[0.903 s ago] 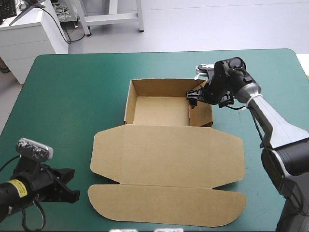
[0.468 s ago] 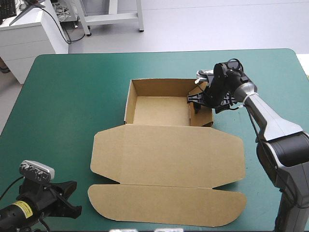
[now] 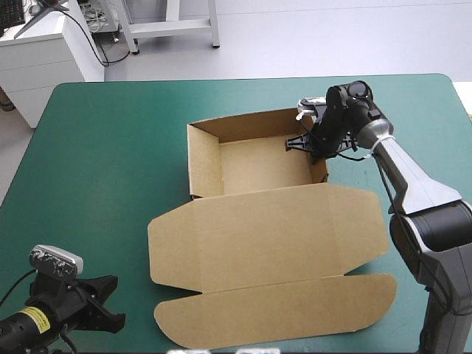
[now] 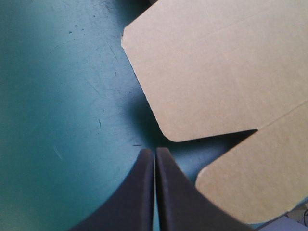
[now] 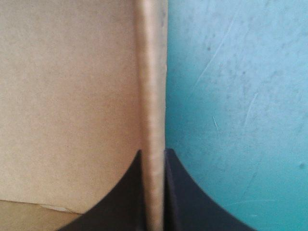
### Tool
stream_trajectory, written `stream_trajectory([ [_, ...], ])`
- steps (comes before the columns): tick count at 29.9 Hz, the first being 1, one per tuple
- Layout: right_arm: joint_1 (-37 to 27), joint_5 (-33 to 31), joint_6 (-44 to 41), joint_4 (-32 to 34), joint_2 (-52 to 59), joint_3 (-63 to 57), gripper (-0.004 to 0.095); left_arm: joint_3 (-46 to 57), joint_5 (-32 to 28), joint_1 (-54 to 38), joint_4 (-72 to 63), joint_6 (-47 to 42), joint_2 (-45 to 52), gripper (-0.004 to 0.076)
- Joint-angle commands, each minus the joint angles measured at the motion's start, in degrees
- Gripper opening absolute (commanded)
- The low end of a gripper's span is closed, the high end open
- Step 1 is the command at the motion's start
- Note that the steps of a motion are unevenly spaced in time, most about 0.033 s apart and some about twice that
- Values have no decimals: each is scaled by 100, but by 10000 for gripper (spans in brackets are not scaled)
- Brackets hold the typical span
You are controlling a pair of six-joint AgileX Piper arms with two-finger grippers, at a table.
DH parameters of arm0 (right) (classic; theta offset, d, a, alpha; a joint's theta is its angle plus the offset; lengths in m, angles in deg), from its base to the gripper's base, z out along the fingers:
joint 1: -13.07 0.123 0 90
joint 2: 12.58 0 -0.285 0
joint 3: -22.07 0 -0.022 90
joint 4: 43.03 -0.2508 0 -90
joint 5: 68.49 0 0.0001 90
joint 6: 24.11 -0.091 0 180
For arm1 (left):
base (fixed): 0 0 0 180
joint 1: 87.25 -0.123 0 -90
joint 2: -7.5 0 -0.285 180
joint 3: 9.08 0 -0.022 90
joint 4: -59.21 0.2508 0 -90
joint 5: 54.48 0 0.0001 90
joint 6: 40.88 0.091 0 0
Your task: Fold the box
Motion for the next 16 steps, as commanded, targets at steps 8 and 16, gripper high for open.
stream_trajectory([
  [8,-1622,-98,568,249,1212,745,-19,-135,-354,-3,-111,13,-47,-8],
  [16,-3719,-53,978,149,1089,745,-19,-135,-354,-3,-100,13,-47,-8],
])
